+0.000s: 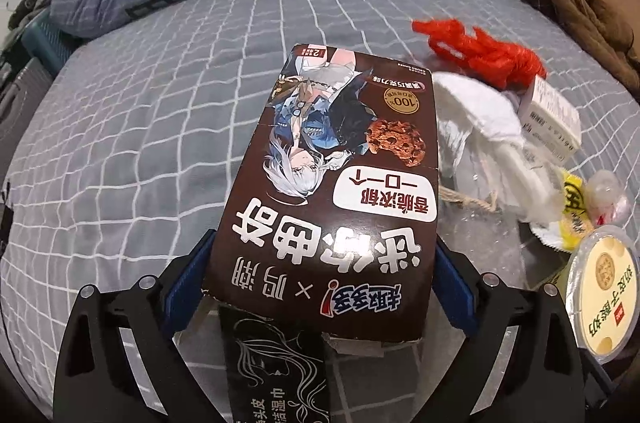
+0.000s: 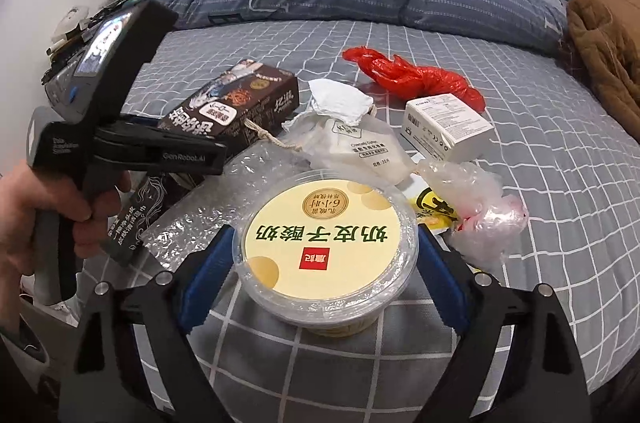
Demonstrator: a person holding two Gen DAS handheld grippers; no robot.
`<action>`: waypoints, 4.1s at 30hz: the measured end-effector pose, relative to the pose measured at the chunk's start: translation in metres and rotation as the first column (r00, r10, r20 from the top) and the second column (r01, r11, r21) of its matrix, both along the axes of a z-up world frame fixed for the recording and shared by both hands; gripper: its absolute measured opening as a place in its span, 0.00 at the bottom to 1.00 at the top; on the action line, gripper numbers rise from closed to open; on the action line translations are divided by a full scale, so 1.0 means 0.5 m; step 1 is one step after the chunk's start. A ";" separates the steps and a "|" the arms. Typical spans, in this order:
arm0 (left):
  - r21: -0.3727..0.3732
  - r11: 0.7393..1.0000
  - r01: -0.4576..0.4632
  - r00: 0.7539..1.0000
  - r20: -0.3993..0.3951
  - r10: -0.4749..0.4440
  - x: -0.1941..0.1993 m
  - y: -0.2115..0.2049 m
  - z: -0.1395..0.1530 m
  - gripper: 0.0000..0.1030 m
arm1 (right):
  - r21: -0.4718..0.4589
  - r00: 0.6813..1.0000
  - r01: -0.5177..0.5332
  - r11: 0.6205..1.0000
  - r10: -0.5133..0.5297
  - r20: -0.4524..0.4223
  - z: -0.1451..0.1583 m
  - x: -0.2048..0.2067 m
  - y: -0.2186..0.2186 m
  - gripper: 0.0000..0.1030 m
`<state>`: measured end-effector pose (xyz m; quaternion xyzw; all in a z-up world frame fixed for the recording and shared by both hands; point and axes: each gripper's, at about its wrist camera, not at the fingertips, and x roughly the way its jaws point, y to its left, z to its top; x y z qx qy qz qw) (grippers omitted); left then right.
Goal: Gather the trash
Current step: 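Lift the brown box and yogurt cup and carry both toward the floor bin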
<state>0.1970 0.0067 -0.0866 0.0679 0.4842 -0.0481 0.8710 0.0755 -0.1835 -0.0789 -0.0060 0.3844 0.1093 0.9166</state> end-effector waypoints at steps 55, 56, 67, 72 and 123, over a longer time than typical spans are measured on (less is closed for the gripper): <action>-0.146 0.980 -0.139 0.982 0.109 0.155 -0.428 -0.005 0.105 0.91 | 0.053 0.984 0.121 0.991 -0.126 0.122 0.127 -0.233 -0.067 0.82; -0.145 0.980 -0.137 0.982 0.108 0.153 -0.435 -0.005 0.107 0.91 | 0.054 0.984 0.126 0.991 -0.132 0.124 0.130 -0.246 -0.071 0.82; -0.153 0.980 -0.123 0.986 0.090 0.138 -0.557 -0.012 0.136 0.91 | 0.050 0.982 0.153 0.987 -0.157 0.105 0.150 -0.366 -0.089 0.82; -0.167 0.979 -0.121 0.989 0.058 0.132 -0.612 -0.013 0.137 0.91 | 0.046 0.982 0.157 0.987 -0.160 0.099 0.166 -0.426 -0.091 0.82; -0.023 0.988 -0.154 0.945 -0.297 0.140 -0.772 -0.013 -0.204 0.91 | -0.060 0.958 0.136 0.989 -0.147 -0.247 -0.138 -0.551 -0.083 0.82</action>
